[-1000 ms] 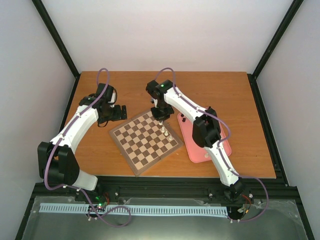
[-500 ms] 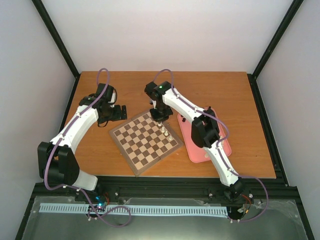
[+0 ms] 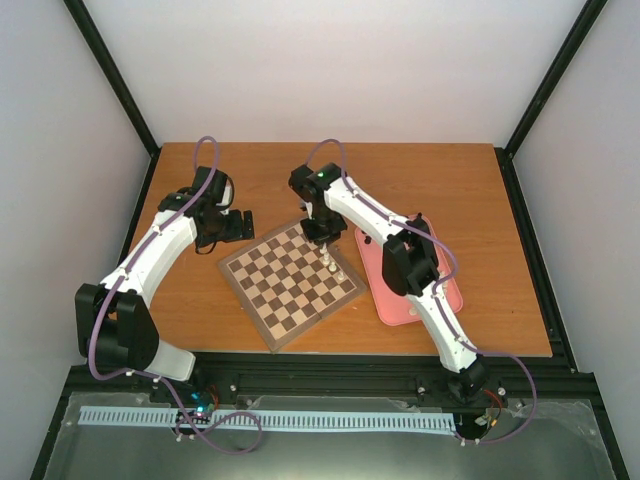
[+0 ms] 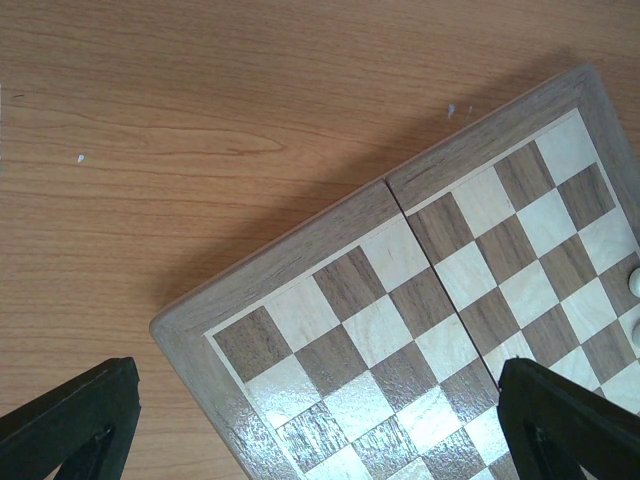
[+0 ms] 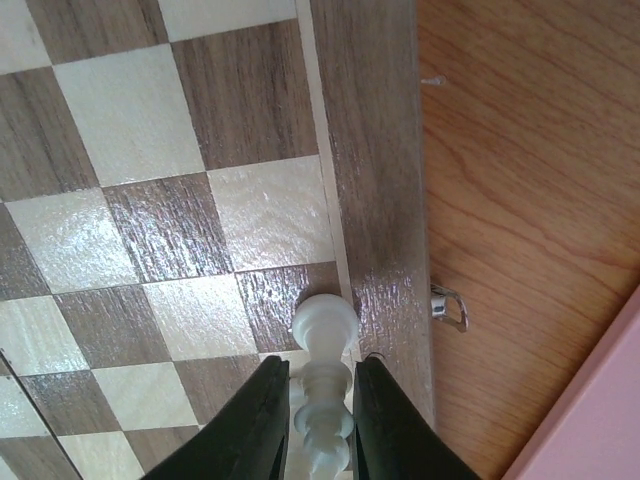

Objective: Set up the chess pieces on the board
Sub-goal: Place the chess piece on the chessboard.

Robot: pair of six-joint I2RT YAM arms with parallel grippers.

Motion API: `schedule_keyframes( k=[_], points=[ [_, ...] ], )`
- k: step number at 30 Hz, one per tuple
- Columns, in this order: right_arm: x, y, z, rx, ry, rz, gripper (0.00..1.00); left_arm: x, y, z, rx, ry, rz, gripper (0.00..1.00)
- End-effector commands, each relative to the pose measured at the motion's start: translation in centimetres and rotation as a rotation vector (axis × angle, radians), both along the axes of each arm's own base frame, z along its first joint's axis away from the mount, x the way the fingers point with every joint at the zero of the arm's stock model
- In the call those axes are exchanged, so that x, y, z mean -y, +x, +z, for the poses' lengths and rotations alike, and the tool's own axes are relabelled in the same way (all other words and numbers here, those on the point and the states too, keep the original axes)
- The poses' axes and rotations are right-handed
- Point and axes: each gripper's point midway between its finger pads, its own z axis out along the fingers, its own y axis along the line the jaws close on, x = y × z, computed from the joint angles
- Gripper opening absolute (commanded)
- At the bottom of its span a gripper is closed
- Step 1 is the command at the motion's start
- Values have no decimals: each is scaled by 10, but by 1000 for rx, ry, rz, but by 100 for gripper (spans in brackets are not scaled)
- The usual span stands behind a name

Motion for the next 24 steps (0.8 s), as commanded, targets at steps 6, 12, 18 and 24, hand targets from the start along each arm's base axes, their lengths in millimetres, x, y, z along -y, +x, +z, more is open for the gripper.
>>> schedule_keyframes(
  k=[6,12,18,24],
  points=[
    [-8,-9,-3,-7,-6,38,20,3,3,4,15,-1,-19,100],
    [-13,-12,-3,-20,12,47,20,3,3,3,15,1,-18,100],
    [-11,-11,-6,-15,-1,43,21,3,4,4,17,0,-19,100],
    [-13,-8,-6,-4,5,38,21,3,3,4,18,2,-18,100]
  ],
)
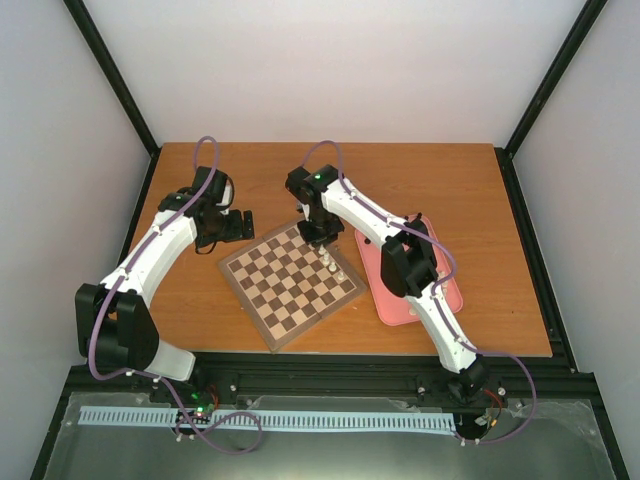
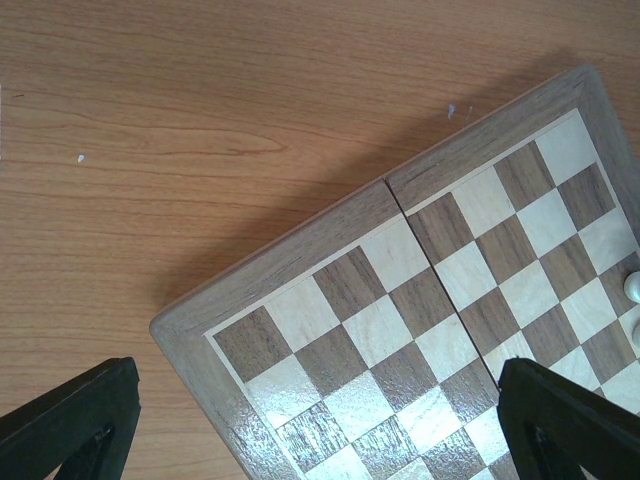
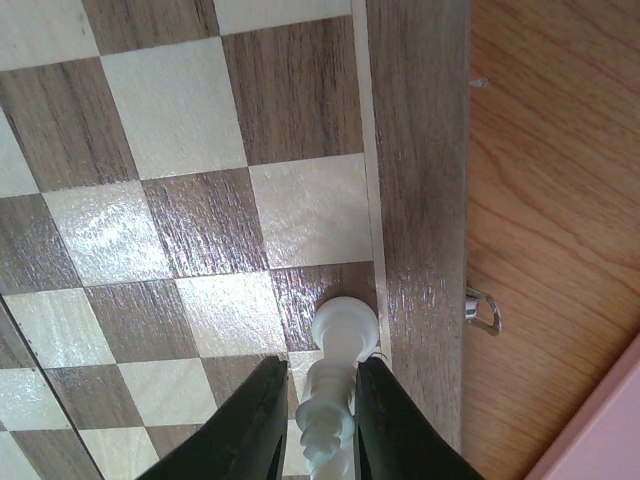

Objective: Set up the chess pieces on the board
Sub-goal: Place the chess piece on the chessboard.

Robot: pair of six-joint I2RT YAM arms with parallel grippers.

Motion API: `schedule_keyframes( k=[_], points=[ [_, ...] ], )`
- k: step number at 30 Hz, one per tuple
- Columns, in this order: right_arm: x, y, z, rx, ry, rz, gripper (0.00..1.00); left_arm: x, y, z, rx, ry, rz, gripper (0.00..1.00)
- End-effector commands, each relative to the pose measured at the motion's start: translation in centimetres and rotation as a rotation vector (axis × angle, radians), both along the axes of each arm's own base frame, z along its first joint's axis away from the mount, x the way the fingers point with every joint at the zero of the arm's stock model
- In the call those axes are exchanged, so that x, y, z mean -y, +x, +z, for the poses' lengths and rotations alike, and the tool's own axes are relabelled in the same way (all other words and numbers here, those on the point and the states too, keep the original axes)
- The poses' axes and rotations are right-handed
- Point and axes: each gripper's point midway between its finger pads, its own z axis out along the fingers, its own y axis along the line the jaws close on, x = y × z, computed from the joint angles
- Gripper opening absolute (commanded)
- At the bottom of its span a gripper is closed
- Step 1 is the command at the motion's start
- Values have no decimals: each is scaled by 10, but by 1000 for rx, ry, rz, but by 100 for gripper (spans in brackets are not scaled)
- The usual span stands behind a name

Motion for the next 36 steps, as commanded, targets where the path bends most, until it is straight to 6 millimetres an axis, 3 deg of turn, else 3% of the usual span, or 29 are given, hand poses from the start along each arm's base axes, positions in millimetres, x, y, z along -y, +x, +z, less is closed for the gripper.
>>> schedule_keyframes(
  k=[1,17,29,36],
  points=[
    [-4,-2,-7,-3,-6,10,21,2,3,4,18,3,-18,100],
    [-5,5,11,55,14,4,34,3,4,4,17,3,-17,100],
    [9,-8,5,22,-27,10,42,3,4,5,20,3,-18,100],
    [2,-6,4,23,1,16,43,3,4,4,15,1,-20,100]
  ],
)
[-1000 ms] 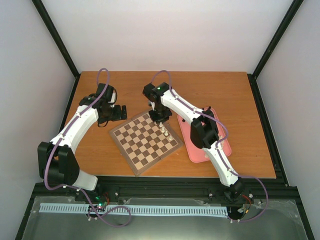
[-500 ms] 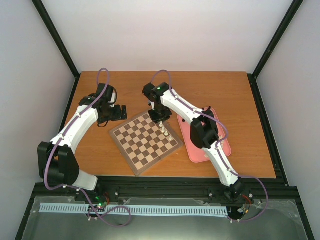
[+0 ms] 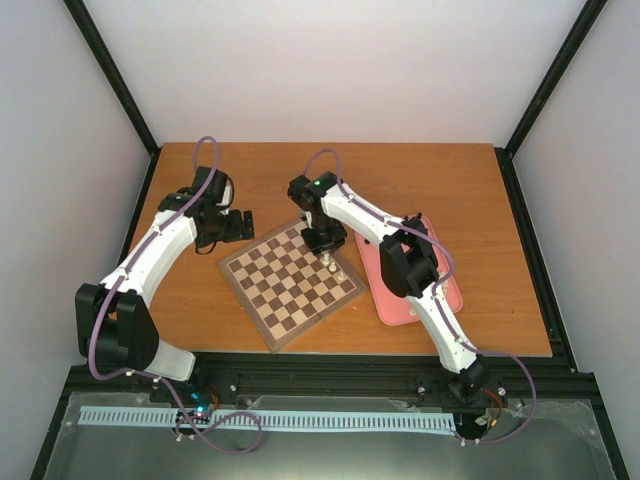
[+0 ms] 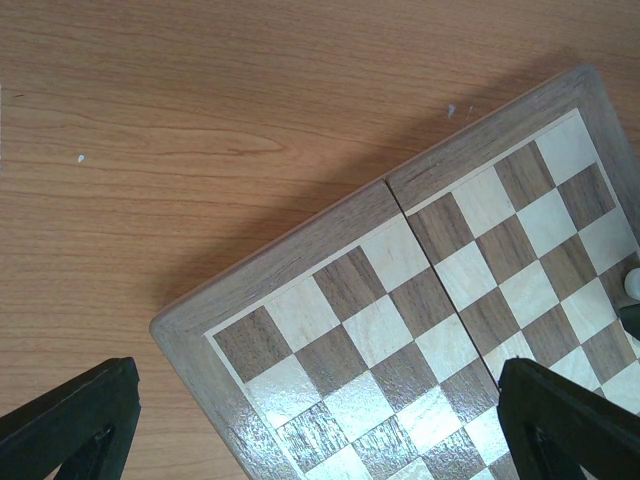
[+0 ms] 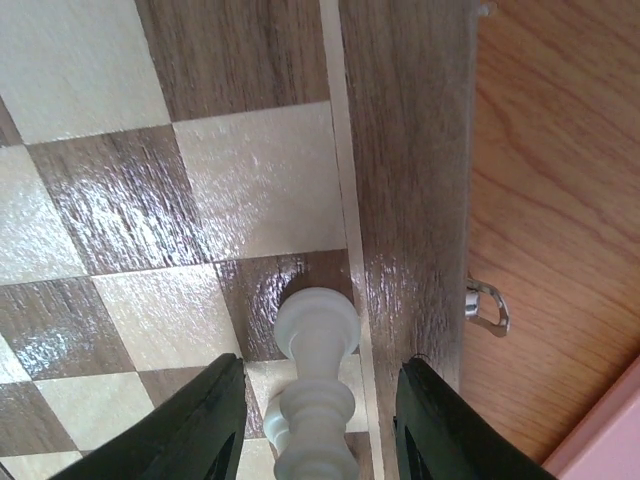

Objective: Set up the chess pieces on the board
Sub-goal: Place the chess piece on the chessboard, then adjust the chess piece on the chessboard.

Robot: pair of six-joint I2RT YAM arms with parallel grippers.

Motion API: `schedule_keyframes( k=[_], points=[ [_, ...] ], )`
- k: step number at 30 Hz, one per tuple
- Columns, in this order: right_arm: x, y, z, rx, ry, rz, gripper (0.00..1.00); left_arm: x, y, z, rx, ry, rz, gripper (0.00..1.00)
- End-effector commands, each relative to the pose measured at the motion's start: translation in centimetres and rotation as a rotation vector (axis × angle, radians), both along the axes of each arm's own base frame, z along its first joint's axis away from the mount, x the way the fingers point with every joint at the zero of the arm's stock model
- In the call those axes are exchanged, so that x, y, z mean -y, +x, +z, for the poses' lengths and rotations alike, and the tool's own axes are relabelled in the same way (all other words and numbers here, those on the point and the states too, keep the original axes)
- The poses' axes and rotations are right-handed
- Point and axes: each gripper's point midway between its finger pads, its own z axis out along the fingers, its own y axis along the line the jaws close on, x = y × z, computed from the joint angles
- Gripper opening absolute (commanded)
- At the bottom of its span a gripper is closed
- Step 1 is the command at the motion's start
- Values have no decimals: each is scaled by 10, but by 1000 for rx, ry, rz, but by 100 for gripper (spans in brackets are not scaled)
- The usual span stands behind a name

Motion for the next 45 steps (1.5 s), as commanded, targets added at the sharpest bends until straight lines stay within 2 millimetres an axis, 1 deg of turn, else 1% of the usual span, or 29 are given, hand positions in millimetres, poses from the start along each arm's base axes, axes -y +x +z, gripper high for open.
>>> schedule_keyframes(
  k=[1,10,16,37,41,45],
  points=[
    [-13,3,25,52,66,15,42,3,4,4,15,1,-19,100],
    [-19,7,23,56,87,19,42,3,4,3,12,4,-19,100],
    [-24,4,20,33,106,23,42,3,5,1,8,4,-20,100],
    [-32,4,22,26,146,28,42,3,3,0,4,4,-20,100],
    [-32,5,22,32,144,27,42,3,4,0,6,4,-20,100],
    [-27,10,24,65,117,19,43,3,4,0,5,4,-20,100]
  ],
)
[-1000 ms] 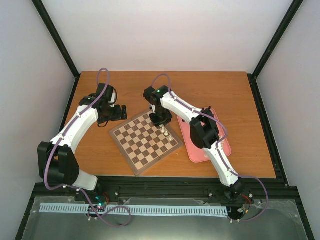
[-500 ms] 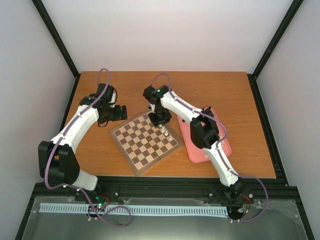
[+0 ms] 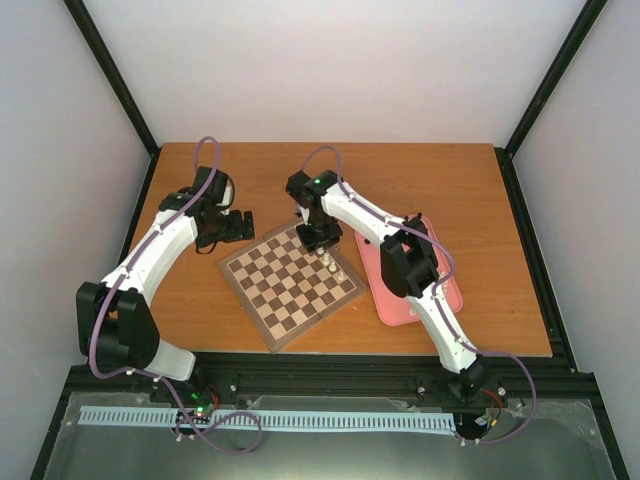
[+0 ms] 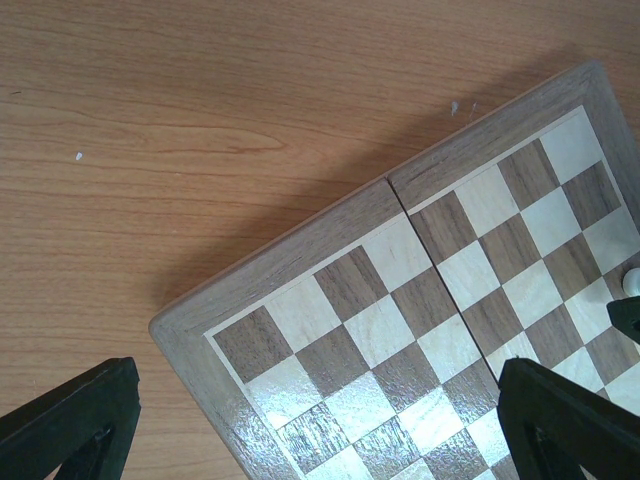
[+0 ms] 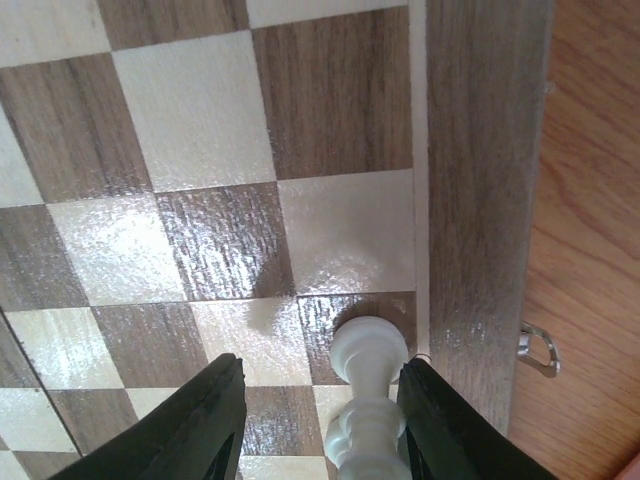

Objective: Set up the chess pieces on the board
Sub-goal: Adjust the chess piece on the chessboard, then pick up the chess piece from the storage box.

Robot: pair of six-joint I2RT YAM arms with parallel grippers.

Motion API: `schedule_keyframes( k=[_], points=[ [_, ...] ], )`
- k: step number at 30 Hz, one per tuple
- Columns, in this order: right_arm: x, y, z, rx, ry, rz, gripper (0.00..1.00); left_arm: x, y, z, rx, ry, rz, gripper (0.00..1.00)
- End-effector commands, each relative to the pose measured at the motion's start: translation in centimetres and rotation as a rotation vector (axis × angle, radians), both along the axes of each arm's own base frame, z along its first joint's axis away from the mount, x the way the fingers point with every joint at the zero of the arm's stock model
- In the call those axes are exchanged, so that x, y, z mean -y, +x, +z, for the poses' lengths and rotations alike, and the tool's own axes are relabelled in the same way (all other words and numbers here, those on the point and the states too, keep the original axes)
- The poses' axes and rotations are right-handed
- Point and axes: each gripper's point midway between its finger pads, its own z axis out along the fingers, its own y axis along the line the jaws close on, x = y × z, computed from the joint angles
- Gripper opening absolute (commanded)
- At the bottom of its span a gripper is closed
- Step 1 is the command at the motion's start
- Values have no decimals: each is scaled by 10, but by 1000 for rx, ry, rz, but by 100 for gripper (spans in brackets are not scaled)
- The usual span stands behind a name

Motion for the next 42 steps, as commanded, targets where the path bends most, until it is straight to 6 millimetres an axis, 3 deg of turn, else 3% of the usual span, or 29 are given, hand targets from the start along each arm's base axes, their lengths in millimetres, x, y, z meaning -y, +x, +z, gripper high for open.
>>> schedule_keyframes(
  k=[1,3,6,16,21,27,30,37,42],
  points=[
    [-4,7,17,68,2,5,43,3,4,3,15,1,-20,100],
    [-3,9,19,79,-1,4,45,3,3,3,13,3,-20,100],
    [-2,14,25,108,-4,-1,55,3,4,3,13,3,-20,100],
    [10,32,59,199,8,-31,62,2,5,4,16,7,-20,100],
    [44,48,104,289,16,-118,61,2,4,7,20,7,-20,100],
    [110,62,139,326,18,-277,60,4,5,7,21,-2,-22,100],
    [145,45,128,278,-55,-321,59,4,5,6,19,-7,-21,100],
    [207,-27,89,143,-95,-476,54,5,1,4,5,-10,-24,100],
    [224,-59,79,96,-51,-552,50,9,2,2,-4,-26,-27,100]
  ],
)
